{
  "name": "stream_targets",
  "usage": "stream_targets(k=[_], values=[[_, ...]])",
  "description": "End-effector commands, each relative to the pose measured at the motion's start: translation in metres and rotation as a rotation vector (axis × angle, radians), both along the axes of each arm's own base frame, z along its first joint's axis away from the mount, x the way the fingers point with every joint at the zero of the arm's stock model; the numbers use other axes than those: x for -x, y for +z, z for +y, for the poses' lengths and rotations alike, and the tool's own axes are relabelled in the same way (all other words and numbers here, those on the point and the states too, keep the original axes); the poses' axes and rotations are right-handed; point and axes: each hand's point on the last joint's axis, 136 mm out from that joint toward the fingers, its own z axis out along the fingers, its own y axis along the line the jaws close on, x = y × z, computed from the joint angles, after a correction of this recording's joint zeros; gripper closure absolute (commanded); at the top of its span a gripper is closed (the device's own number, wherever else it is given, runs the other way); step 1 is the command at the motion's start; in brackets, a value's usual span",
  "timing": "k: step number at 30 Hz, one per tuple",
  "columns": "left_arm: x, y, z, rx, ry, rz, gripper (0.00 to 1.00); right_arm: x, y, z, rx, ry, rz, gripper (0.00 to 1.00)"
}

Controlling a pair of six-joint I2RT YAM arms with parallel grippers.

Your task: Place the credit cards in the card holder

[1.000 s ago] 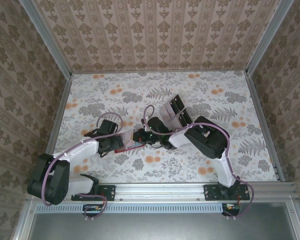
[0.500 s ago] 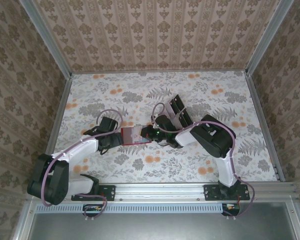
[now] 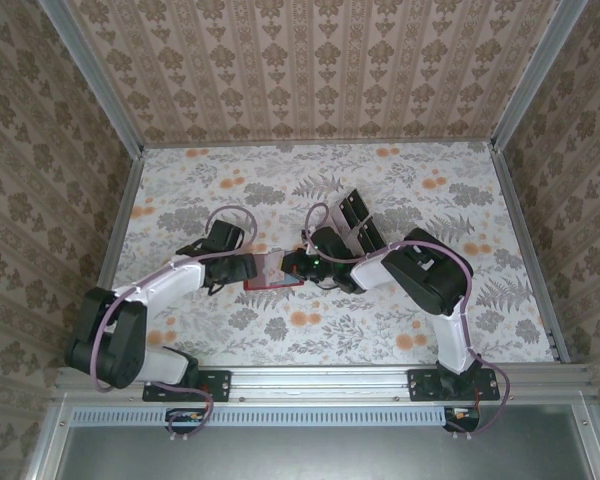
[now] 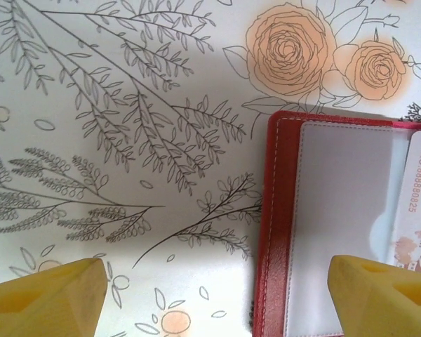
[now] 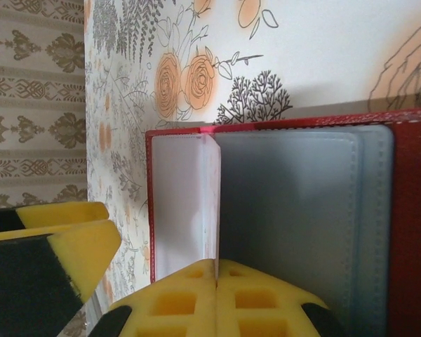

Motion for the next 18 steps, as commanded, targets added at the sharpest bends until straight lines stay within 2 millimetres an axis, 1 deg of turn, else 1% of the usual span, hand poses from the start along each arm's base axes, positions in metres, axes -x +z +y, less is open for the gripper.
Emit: stream_targets(k=[1, 5, 7, 13, 18], values=[[-0.006, 0.0, 0.0, -0.035, -0.032, -0.006, 0.16, -0.001, 0.022, 0.004, -0.012, 0.036, -0.027, 1.0], [-0.003, -0.008, 0.007, -0.071, -0.013, 0.012, 0.16, -0.006, 0.036, 0.004, -0.027, 0.031, -0.054, 1.0], [0.0, -0.012, 0.01, -0.079, -0.009, 0.018, 0.16, -0.008, 0.039, 0.002, -0.028, 0.019, -0.059, 1.0], [0.004, -0.024, 0.009, -0.078, -0.016, 0.038, 0.16, -0.01, 0.043, -0.007, -0.018, -0.018, -0.072, 1.0], [0.005, -0.027, 0.008, -0.071, -0.022, 0.042, 0.16, -0.012, 0.041, -0.011, -0.002, -0.046, -0.078, 1.0]])
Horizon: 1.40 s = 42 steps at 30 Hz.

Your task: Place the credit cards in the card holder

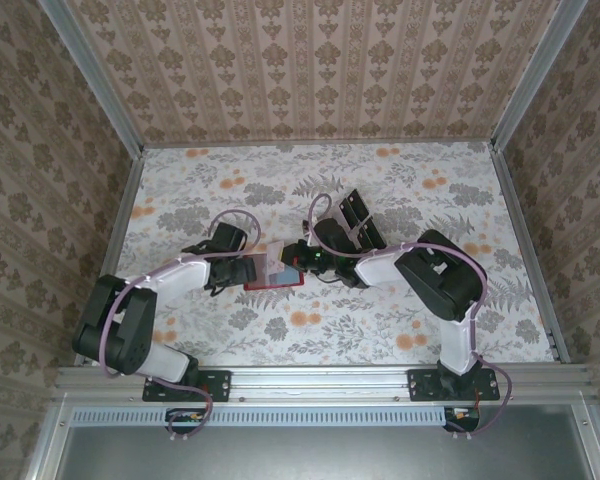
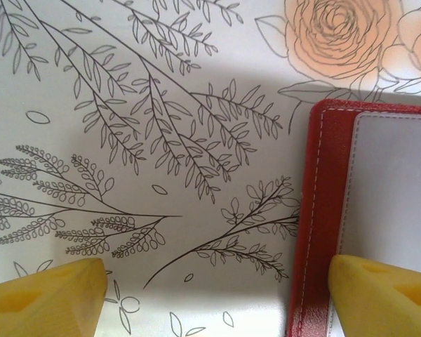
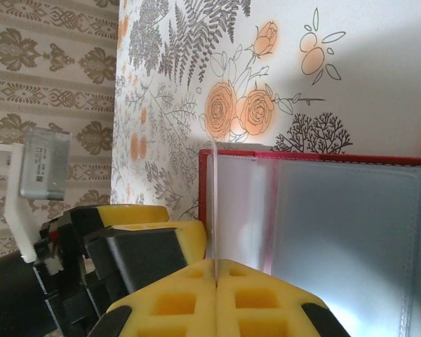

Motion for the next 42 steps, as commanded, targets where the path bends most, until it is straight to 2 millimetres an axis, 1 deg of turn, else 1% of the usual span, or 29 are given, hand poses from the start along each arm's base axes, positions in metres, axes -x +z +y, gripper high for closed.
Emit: stream_targets(k=[1, 10, 14, 19, 30, 34, 42], values=[[0.004, -0.005, 0.001, -0.016, -0.028, 0.009, 0.16, -0.003, 0.005, -0.007, 0.017, -0.033, -0.023, 1.0], [0.008, -0.009, 0.002, -0.012, -0.026, 0.017, 0.16, -0.004, -0.004, 0.0, 0.03, -0.03, -0.039, 1.0], [0.01, -0.012, 0.002, -0.014, -0.027, 0.021, 0.16, -0.003, -0.011, 0.0, 0.049, -0.033, -0.056, 1.0], [0.01, -0.013, 0.003, -0.012, -0.024, 0.022, 0.16, -0.003, -0.015, -0.001, 0.052, -0.043, -0.076, 1.0], [0.012, -0.017, 0.002, -0.007, -0.023, 0.03, 0.16, -0.002, -0.028, 0.001, 0.067, -0.041, -0.063, 1.0], [0.012, -0.018, 0.002, -0.007, -0.024, 0.034, 0.16, 0.0, -0.029, 0.003, 0.06, -0.032, -0.056, 1.0], [0.012, -0.018, 0.001, -0.006, -0.025, 0.032, 0.16, 0.011, -0.028, 0.012, 0.031, 0.001, -0.044, 1.0]])
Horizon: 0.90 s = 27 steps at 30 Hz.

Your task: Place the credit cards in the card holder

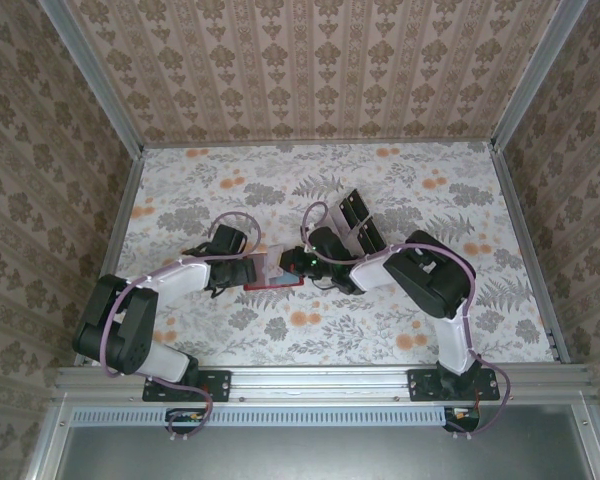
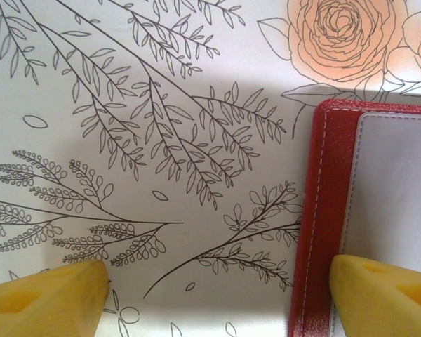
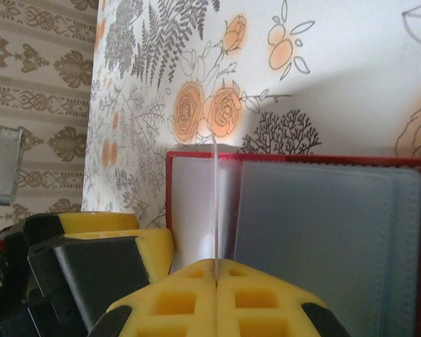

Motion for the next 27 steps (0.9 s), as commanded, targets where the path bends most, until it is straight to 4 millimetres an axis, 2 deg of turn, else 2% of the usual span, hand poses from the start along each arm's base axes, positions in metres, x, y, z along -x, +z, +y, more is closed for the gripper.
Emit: stream_targets(k=[1, 27], values=[[0.014, -0.015, 0.002, -0.009, -0.022, 0.053, 0.16, 0.008, -0.004, 0.004, -0.019, 0.024, 0.006, 1.0], [0.014, -0.016, 0.002, -0.011, -0.023, 0.059, 0.16, 0.018, -0.021, 0.0, -0.065, -0.006, 0.087, 1.0]])
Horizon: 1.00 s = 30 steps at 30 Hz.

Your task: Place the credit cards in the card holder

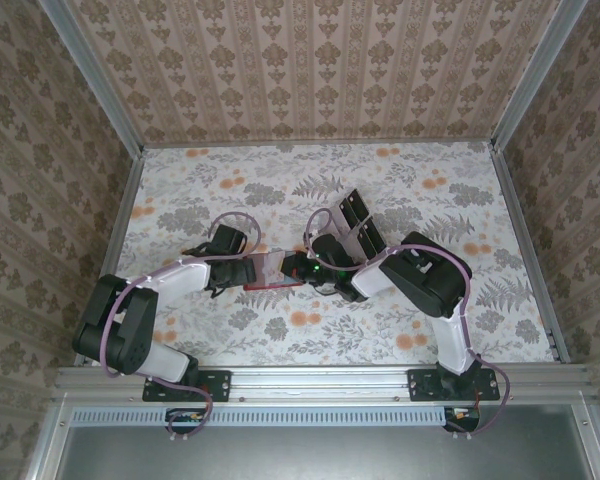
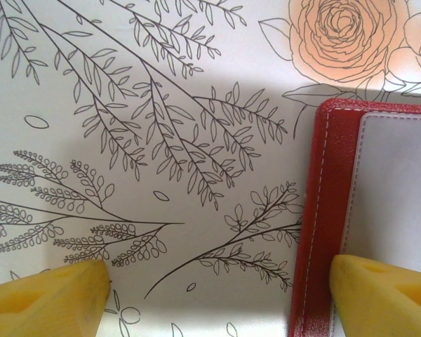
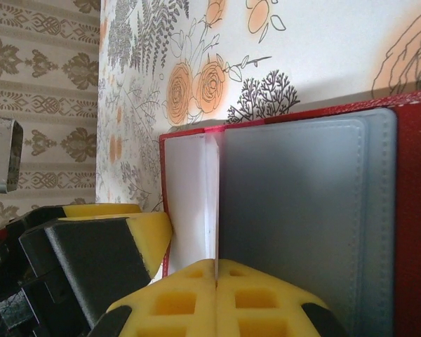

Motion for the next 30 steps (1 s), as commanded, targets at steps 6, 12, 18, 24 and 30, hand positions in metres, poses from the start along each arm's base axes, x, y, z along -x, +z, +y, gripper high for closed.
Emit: stream_targets(k=[6, 12, 18, 24, 30], values=[[0.014, -0.016, 0.001, -0.009, -0.026, 0.061, 0.17, 0.01, -0.016, 0.003, -0.002, 0.028, 0.044, 1.0], [0.014, -0.017, 0.001, -0.009, -0.025, 0.061, 0.17, 0.011, -0.02, 0.004, -0.008, 0.032, 0.058, 1.0], [0.014, -0.018, 0.0, -0.009, -0.027, 0.063, 0.17, 0.013, -0.023, 0.005, -0.016, 0.037, 0.07, 1.0], [0.014, -0.019, 0.0, -0.01, -0.029, 0.064, 0.17, 0.015, -0.026, 0.007, -0.015, 0.048, 0.083, 1.0], [0.013, -0.019, 0.0, -0.008, -0.029, 0.066, 0.17, 0.016, -0.031, 0.009, -0.005, 0.058, 0.097, 1.0]])
